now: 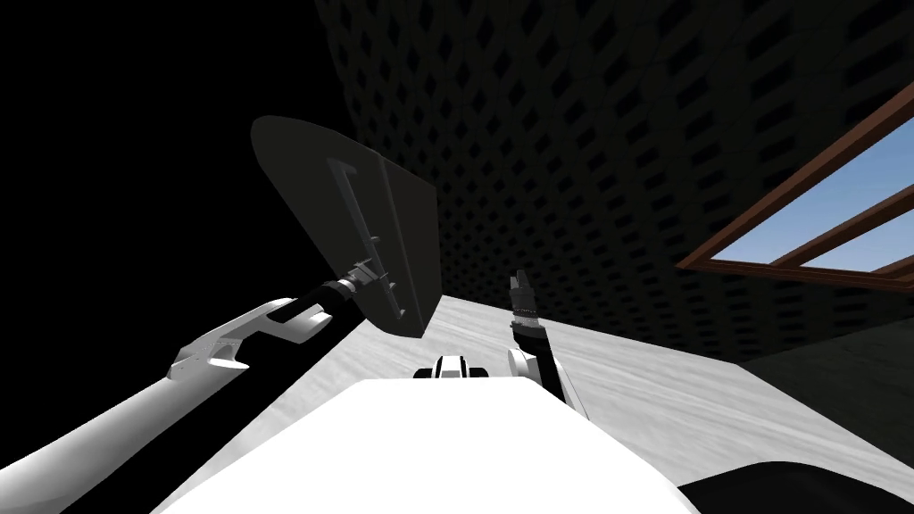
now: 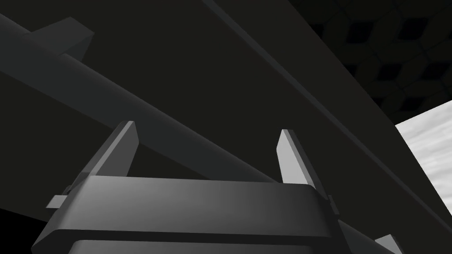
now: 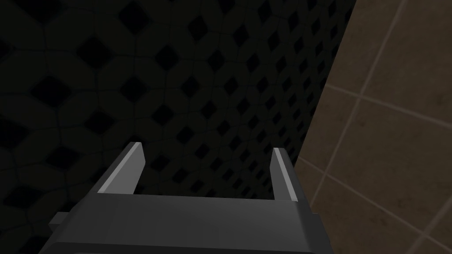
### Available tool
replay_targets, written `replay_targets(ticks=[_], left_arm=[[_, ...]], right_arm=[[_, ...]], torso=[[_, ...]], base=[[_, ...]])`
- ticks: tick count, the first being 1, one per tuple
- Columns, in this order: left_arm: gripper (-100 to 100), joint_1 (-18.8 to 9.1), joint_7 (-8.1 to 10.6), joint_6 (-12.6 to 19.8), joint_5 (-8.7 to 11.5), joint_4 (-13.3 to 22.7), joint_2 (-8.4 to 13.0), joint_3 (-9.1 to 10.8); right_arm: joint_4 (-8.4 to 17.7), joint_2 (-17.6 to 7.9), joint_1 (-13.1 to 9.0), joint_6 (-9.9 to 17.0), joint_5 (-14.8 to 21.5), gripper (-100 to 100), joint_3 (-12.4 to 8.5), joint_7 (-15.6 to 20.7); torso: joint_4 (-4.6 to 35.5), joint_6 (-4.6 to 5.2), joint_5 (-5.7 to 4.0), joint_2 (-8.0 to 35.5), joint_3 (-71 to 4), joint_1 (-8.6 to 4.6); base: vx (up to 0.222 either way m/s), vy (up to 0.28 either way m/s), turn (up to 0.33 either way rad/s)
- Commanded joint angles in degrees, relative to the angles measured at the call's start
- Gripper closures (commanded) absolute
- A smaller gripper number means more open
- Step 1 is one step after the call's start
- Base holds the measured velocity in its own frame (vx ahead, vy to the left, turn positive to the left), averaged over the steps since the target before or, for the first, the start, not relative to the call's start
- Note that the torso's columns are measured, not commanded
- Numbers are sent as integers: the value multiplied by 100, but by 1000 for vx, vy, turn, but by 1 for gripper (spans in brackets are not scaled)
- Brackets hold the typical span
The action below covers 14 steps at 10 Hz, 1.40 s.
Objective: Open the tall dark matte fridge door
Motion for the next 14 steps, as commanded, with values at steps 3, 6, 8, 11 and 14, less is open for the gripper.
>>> replay_targets(ticks=[3, 6, 8, 11, 14], left_arm=[[-100, -191, 675, 442, 183, 207, 509, 254], [-100, -345, 1085, 719, 304, 395, 839, 415], [-100, -481, 1433, 966, 411, 558, 1120, 557], [-100, -638, 1883, 1257, 538, 739, 1458, 723], [-100, -745, 2192, 1462, 629, 857, 1739, 836]], right_arm=[[0, 0, 0, 0, 0, 0, 0, 0], [0, 0, 1, 0, 0, 0, 0, 0], [0, 0, 0, 0, 0, 0, 0, 0], [0, 0, 0, 0, 0, 0, 0, 0], [0, 0, 1, 0, 0, 0, 0, 0]], torso=[[0, -2, 2, 0, 1, 3], [0, -3, 1, 1, 2, 1], [5, 4, -6, -6, -7, 5], [-5, 7, -2, -19, -13, 1], [2, -1, 0, 5, 3, 0]], base=[[-2, -10, -39], [0, -12, -46], [-6, -19, -59], [3, -14, -57], [2, -16, -31]])
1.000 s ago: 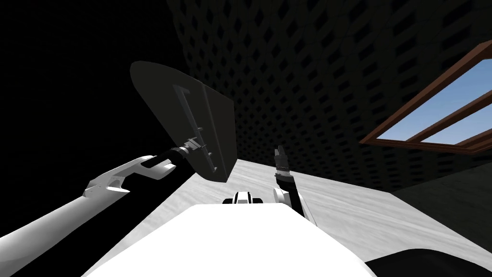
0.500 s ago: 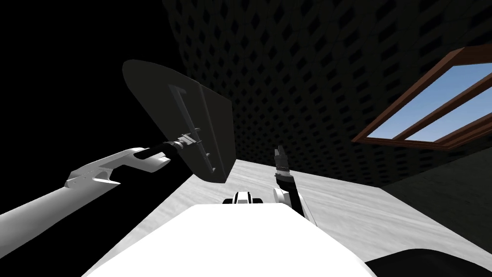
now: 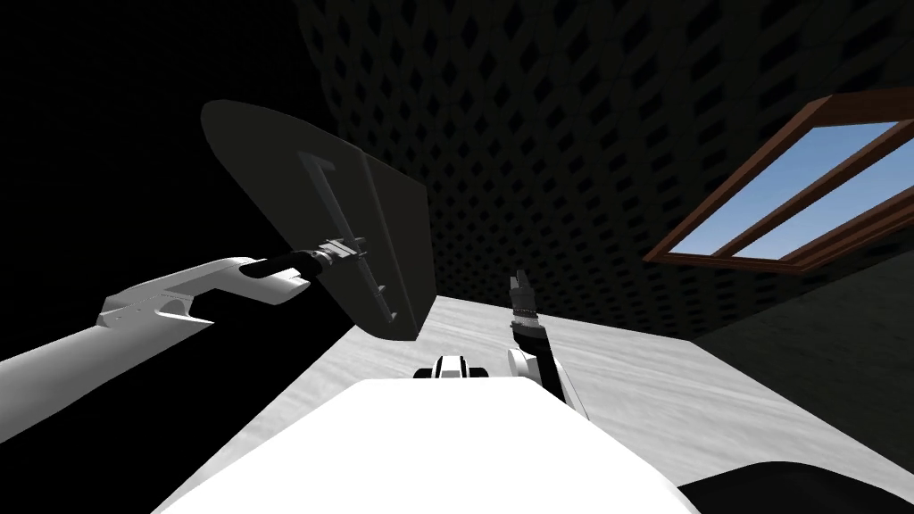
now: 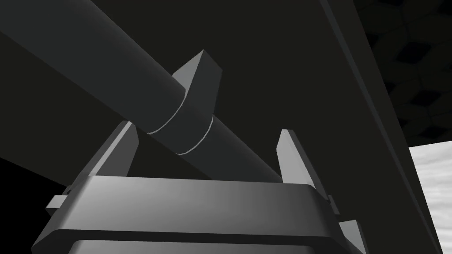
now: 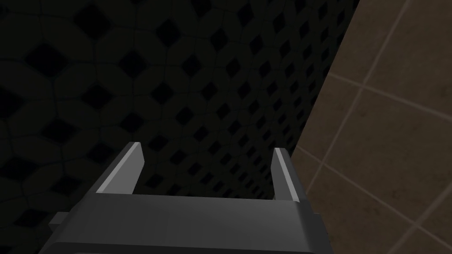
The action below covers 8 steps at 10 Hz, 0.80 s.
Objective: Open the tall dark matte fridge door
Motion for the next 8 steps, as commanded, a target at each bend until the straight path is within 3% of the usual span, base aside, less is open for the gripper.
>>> replay_targets(ticks=[1, 2, 3, 4, 6, 7, 8], left_arm=[[-100, -10, 106, 83, 25, 8, 90, 62], [-100, -9, 131, 103, 28, 6, 99, 73], [100, -9, 129, 101, 27, 6, 98, 71], [100, -74, -156, 274, 311, -267, -112, 74], [100, -74, -431, 274, 716, -399, -112, 74], [100, -74, -525, 274, 786, -399, -112, 74], [100, -132, -719, 443, 1030, -736, -325, 60]], right_arm=[[0, 0, 0, 0, 0, 0, 0, 0], [0, 0, 0, 0, 0, 0, 0, 0], [0, 0, 0, 0, 0, 0, 0, 0], [0, -1, 0, 0, 0, 0, -1, 0], [0, -1, 1, 0, 0, 0, -2, 0], [0, -1, 0, 0, 0, 0, -1, 0], [0, 0, 0, 0, 0, 0, 0, 0]], torso=[[1, -1, 0, 2, 2, -1], [0, -1, 2, 0, 1, 4], [-1, -1, 2, -3, -1, 6], [-7, 8, 3, -4, -1, -4], [1, -44, 20, -19, -15, 82], [-2, -36, 26, -34, -28, 89], [-9, -28, 23, -46, -35, 78]], base=[[0, -8, -6], [0, 0, 0], [3, 4, 15], [44, 133, 292], [45, 114, 281], [6, 17, 32], [71, 144, 281]])
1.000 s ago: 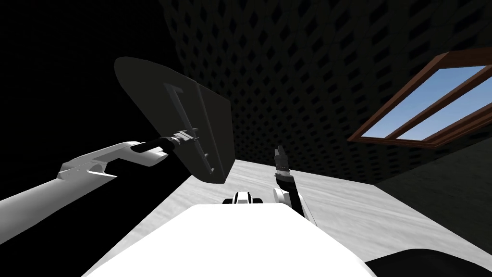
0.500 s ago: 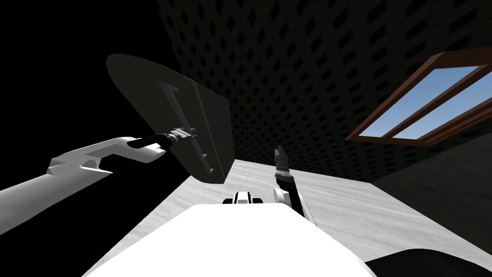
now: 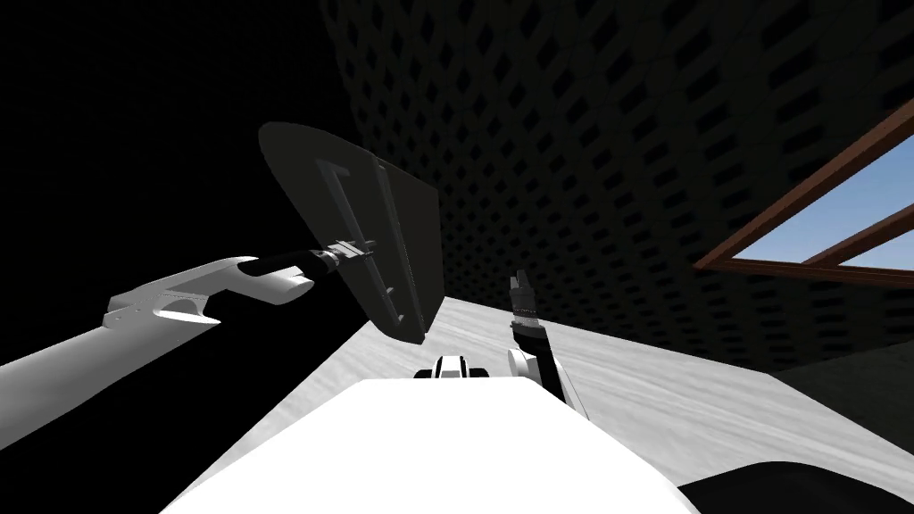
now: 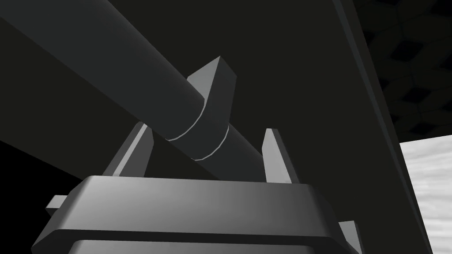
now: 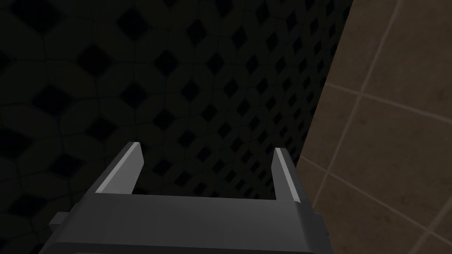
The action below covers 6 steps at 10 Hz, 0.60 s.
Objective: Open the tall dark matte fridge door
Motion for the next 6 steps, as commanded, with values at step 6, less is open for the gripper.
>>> replay_targets(ticks=[6], left_arm=[[100, -116, -1235, 376, 1370, -786, -422, 21]], right_arm=[[0, -1, 2, 0, 0, 0, -2, 0]], torso=[[-26, -13, 27, -63, -42, 69]], base=[[55, 89, 262]])
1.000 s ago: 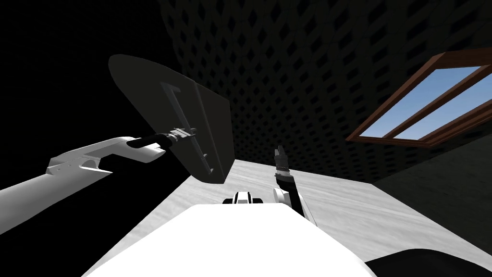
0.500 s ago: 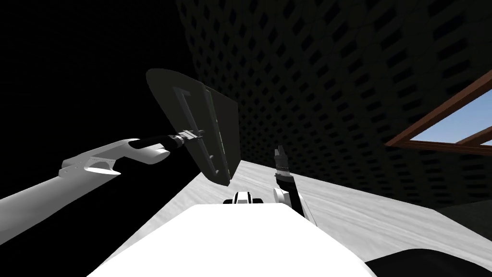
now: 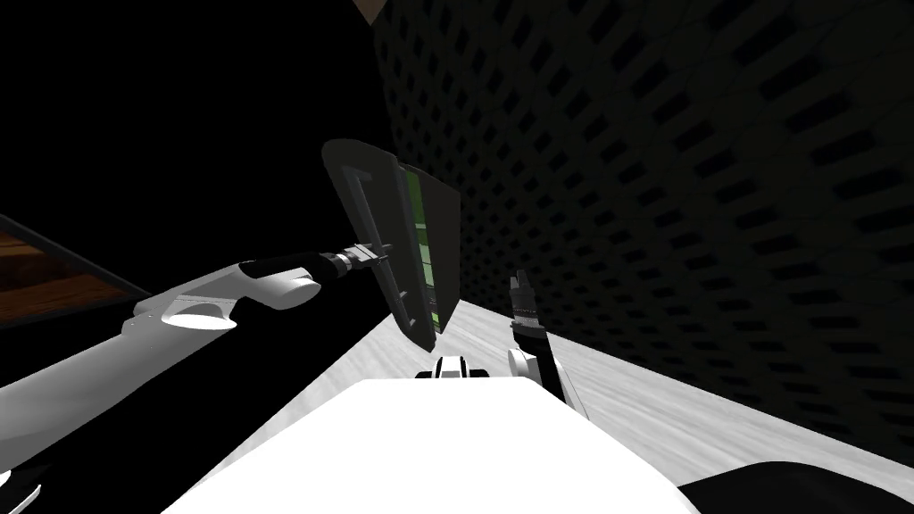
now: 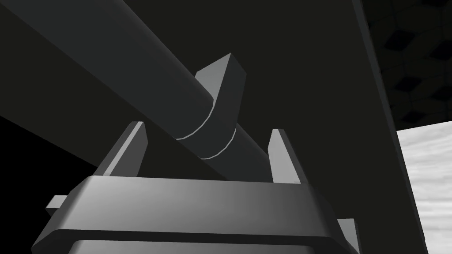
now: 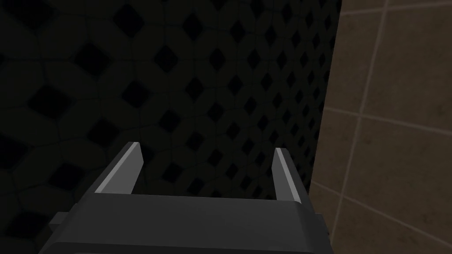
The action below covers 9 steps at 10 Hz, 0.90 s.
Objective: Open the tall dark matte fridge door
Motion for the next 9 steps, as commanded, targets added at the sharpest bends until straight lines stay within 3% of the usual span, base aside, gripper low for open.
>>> replay_targets(ticks=[1, 2, 4, 5, 6, 7, 9], left_arm=[[100, 33, -442, 68, 481, 6, -9, 86], [100, -25, -600, 237, 678, -376, -223, 73], [100, -25, -881, 237, 987, -412, -223, 73], [100, -25, -1037, 237, 1189, -412, -223, 73], [100, -25, -1109, 237, 1243, -412, -223, 73], [100, -84, -1312, 407, 1506, -815, -436, 60], [100, -84, -1582, 407, 1876, -830, -436, 60]], right_arm=[[1, 0, -2, 0, 0, 0, 1, 0], [1, 1, -3, 0, 0, 0, 2, 0], [0, -1, 0, 0, 0, 0, 0, 0], [1, 0, -2, 1, 0, 0, 1, 0], [1, 1, -3, 1, 0, 0, 2, 0], [1, 1, -3, 0, 0, 0, 2, 0], [0, 0, -1, 0, 0, 0, 0, 0]], torso=[[-13, 19, 2, -9, -7, -16], [-19, 31, -4, -20, -13, -35], [-22, 15, 4, -42, -28, 0], [-40, 35, 4, -53, -36, -31], [-42, 45, -8, -62, -41, -60], [-36, 42, -15, -62, -41, -66], [-29, 27, -4, -42, -26, -27]], base=[[1, 33, 10], [98, 158, 340], [82, 119, 289], [0, 0, 0], [-15, -13, -24], [103, 88, 333], [92, 106, 293]])
